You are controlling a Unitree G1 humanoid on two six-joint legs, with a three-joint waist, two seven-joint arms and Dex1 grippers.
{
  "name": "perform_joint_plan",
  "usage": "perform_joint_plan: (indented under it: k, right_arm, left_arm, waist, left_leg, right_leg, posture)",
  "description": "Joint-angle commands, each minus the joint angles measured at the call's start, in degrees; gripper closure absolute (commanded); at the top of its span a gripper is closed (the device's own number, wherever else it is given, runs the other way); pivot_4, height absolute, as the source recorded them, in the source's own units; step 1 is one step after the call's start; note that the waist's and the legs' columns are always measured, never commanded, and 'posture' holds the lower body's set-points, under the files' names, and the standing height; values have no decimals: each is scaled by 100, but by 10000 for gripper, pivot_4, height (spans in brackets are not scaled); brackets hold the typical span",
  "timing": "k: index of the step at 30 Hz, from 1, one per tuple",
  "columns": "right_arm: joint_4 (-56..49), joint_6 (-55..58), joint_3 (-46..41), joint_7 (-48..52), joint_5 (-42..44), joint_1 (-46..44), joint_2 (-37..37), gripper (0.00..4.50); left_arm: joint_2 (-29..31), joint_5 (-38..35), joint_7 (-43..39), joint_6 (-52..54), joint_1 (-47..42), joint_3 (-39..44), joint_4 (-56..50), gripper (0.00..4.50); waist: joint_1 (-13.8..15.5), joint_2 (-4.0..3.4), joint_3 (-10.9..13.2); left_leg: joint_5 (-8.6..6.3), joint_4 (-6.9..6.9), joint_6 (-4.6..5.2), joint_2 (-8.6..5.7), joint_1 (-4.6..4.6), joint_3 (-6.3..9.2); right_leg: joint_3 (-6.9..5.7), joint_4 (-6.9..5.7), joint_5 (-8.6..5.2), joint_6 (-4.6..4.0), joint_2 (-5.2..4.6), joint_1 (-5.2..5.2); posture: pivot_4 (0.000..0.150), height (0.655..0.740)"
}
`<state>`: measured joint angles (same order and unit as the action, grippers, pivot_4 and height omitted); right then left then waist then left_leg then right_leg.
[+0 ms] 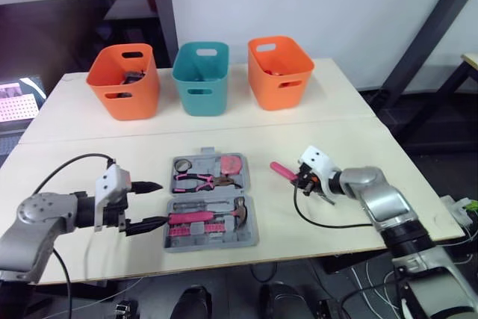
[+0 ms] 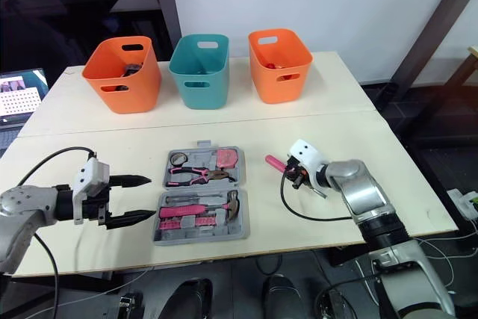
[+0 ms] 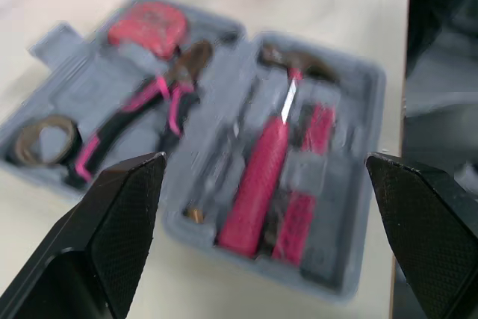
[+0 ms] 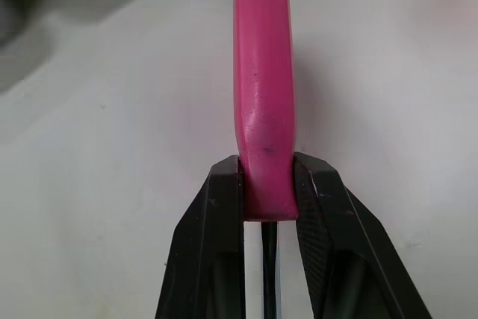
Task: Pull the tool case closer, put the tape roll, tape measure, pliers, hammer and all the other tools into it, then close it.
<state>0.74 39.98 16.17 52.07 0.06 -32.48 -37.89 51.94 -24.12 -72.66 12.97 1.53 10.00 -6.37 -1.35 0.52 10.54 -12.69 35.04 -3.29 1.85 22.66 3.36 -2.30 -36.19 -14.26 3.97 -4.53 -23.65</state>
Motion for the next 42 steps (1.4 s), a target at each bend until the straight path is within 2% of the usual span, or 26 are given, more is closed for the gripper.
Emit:
perform_joint_plan:
  k: [1,7,10,13,18,26,42]
  right_arm:
    - [-1150,671,561,561,33,-746,-94,40999]
    - [-1277,2041,1451,971,435,-1873,624,40999]
    - [-1331,2362,2026,1045,495,-2220,933,40999]
    - [-1215,2776,2468,908,598,-2393,1371,40999]
    - [-926,3056,3013,559,590,-2496,1993,40999]
    - [-257,2979,3515,159,604,-2459,2742,40999]
    - [-32,3107,3686,-104,831,-2398,3150,40999]
  left_arm:
    - [157,154,-148,-590,220,259,-113,0]
    - [266,218,-144,-1027,544,526,-133,0]
    - [277,178,-61,-1035,848,824,-214,0]
    - [221,151,19,-981,1346,1180,-318,0]
    - [-6,126,210,-939,2160,1669,-603,0]
    - [-167,90,398,-765,2599,1852,-954,0]
    - [-181,55,446,-708,2735,1950,-1056,0]
  waist:
    - [-5,-1,1]
    - [61,5,-3]
    - [43,9,-5]
    - [28,10,-6]
    - [7,10,-6]
    - [24,26,-15]
    - [0,33,-20]
  left_leg:
    - [0,-2,0,2,2,0]
    - [0,5,-1,3,23,3]
    - [1,17,-2,-2,77,2]
    - [1,10,-1,-3,79,1]
    - [0,8,-1,-1,77,2]
    - [1,17,-2,1,70,7]
    - [1,15,-3,3,72,6]
  right_leg:
    - [0,-1,-1,1,1,-5]
    - [-2,1,5,-9,-1,-18]
    - [-1,-1,11,-10,-6,-68]
    - [-1,1,23,15,-5,-70]
    - [-1,-4,15,0,0,-76]
    - [-2,-10,21,-14,1,-73]
    - [-1,-12,21,-14,6,-77]
  posture:
    - [1500,7400]
    - [1500,7400]
    - [1500,7400]
    - [1500,7400]
    - [1500,7400]
    - [1500,7400]
    - [1500,7400]
